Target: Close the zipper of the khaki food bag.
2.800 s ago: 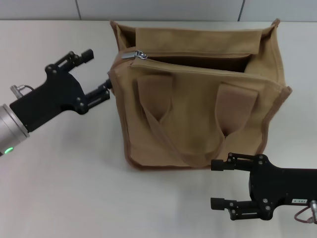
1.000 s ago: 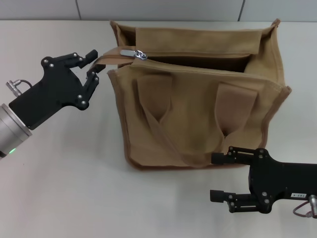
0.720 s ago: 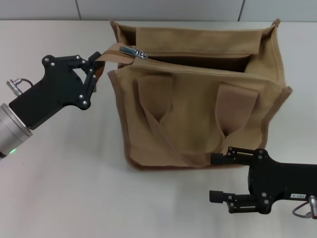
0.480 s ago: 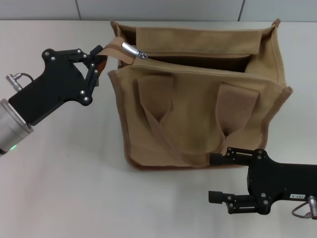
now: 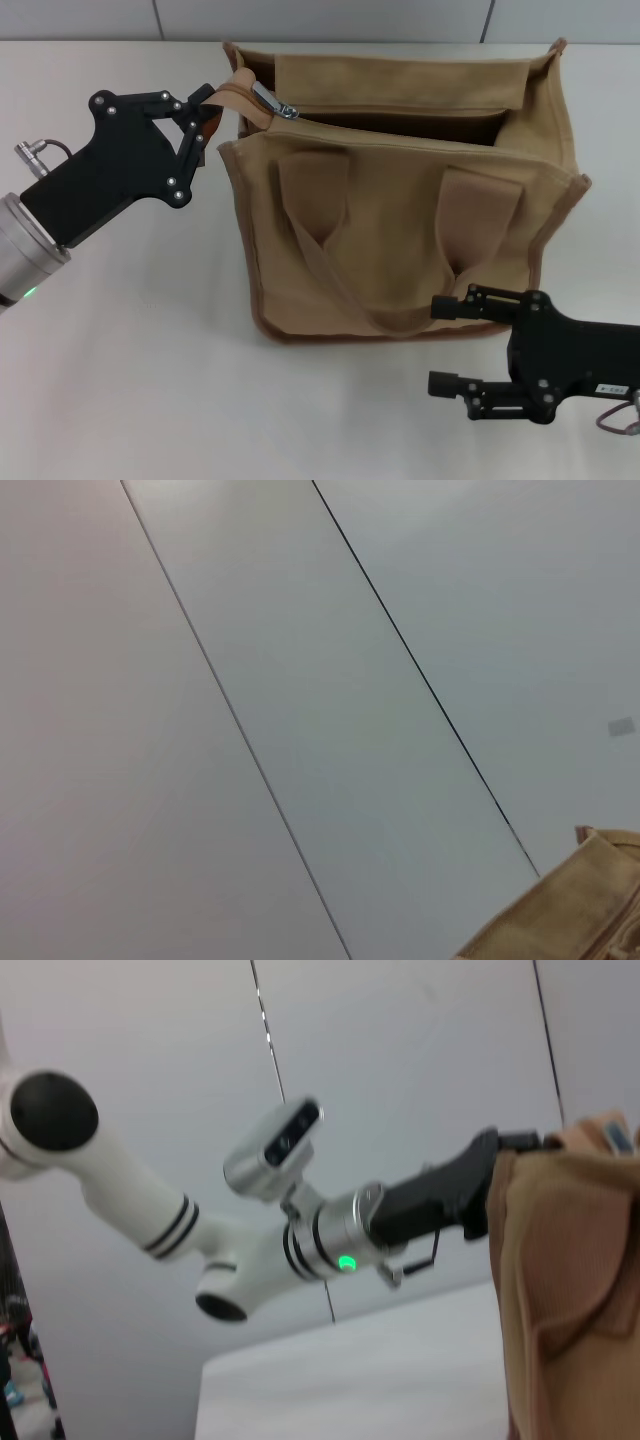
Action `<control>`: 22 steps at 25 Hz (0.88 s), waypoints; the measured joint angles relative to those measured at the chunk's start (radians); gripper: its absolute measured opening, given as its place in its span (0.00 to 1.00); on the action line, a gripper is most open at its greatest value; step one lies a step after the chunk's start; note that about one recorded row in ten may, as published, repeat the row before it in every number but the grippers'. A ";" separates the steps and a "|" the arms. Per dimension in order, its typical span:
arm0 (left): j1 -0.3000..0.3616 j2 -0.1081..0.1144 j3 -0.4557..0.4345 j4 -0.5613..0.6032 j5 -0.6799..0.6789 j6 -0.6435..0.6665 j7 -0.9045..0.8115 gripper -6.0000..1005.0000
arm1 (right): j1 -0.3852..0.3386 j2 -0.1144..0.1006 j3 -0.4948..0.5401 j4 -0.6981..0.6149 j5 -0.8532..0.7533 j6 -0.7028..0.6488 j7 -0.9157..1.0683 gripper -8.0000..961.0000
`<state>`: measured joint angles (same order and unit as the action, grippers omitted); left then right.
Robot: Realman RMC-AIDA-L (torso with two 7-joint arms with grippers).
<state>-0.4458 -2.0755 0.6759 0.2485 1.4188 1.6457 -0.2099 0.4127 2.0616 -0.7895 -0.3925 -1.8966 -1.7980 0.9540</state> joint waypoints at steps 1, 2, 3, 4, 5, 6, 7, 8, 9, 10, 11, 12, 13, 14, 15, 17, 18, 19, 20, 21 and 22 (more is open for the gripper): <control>0.002 0.000 -0.001 0.000 0.000 0.002 0.000 0.01 | -0.001 0.000 0.012 -0.001 0.000 -0.013 0.000 0.81; 0.003 0.000 -0.001 0.000 0.000 0.005 0.000 0.01 | -0.001 -0.001 0.022 -0.002 0.001 -0.026 0.000 0.81; 0.003 0.000 -0.001 0.000 0.000 0.005 0.000 0.01 | -0.001 -0.001 0.022 -0.002 0.001 -0.026 0.000 0.81; 0.004 0.000 -0.002 0.000 0.000 0.008 0.000 0.01 | -0.001 -0.001 0.028 -0.002 0.001 -0.033 0.000 0.81; 0.008 0.000 -0.003 0.000 0.000 0.019 0.005 0.01 | 0.000 -0.004 0.034 -0.002 0.001 -0.045 0.000 0.81; 0.008 0.000 -0.003 0.000 0.000 0.019 0.005 0.01 | 0.001 -0.005 0.035 -0.002 0.001 -0.046 0.000 0.81; 0.014 0.000 -0.003 -0.003 0.000 0.031 0.027 0.01 | 0.001 -0.005 0.035 -0.002 0.001 -0.046 0.000 0.81; 0.017 0.000 -0.004 -0.008 -0.001 0.039 0.050 0.01 | 0.003 -0.006 0.035 -0.001 0.001 -0.046 0.000 0.81; 0.020 0.000 -0.005 -0.034 -0.002 0.057 0.109 0.01 | 0.003 -0.007 0.036 -0.002 0.001 -0.046 0.000 0.81; 0.020 0.000 -0.005 -0.034 -0.002 0.057 0.109 0.01 | 0.003 -0.007 0.038 -0.002 0.001 -0.046 0.000 0.81; 0.021 0.000 -0.006 -0.060 -0.002 0.070 0.161 0.01 | 0.003 -0.007 0.041 -0.002 0.001 -0.047 0.000 0.81; 0.021 0.000 -0.006 -0.060 -0.002 0.070 0.161 0.01 | 0.003 -0.007 0.044 -0.002 0.001 -0.047 0.000 0.81; 0.021 -0.001 -0.007 -0.068 -0.002 0.074 0.176 0.01 | 0.003 -0.007 0.045 -0.002 0.001 -0.048 0.000 0.81; 0.021 -0.001 -0.008 -0.074 -0.002 0.077 0.184 0.01 | 0.003 -0.007 0.045 -0.002 0.001 -0.048 0.000 0.81; 0.021 -0.001 -0.011 -0.077 -0.002 0.079 0.184 0.01 | 0.004 -0.007 0.045 -0.003 0.001 -0.050 0.000 0.81; 0.020 -0.001 -0.017 -0.081 -0.003 0.082 0.182 0.01 | 0.005 -0.006 0.046 -0.003 0.001 -0.055 0.000 0.81; 0.020 -0.001 -0.022 -0.082 -0.003 0.086 0.180 0.01 | 0.006 -0.006 0.046 -0.003 0.001 -0.057 0.000 0.81; 0.020 -0.001 -0.022 -0.082 -0.003 0.086 0.180 0.01 | 0.006 -0.006 0.049 -0.003 0.001 -0.058 0.000 0.81; 0.019 -0.001 -0.022 -0.082 -0.003 0.088 0.180 0.01 | 0.006 -0.006 0.054 -0.003 0.001 -0.059 0.000 0.81; 0.016 -0.001 -0.023 -0.082 -0.004 0.093 0.177 0.01 | 0.006 -0.006 0.066 -0.004 0.001 -0.067 0.000 0.81; 0.016 -0.001 -0.023 -0.082 -0.004 0.093 0.177 0.01 | 0.006 -0.006 0.066 -0.004 0.001 -0.067 0.000 0.81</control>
<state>-0.4300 -2.0764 0.6532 0.1665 1.4148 1.7387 -0.0331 0.4190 2.0555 -0.7231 -0.3965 -1.8959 -1.8648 0.9540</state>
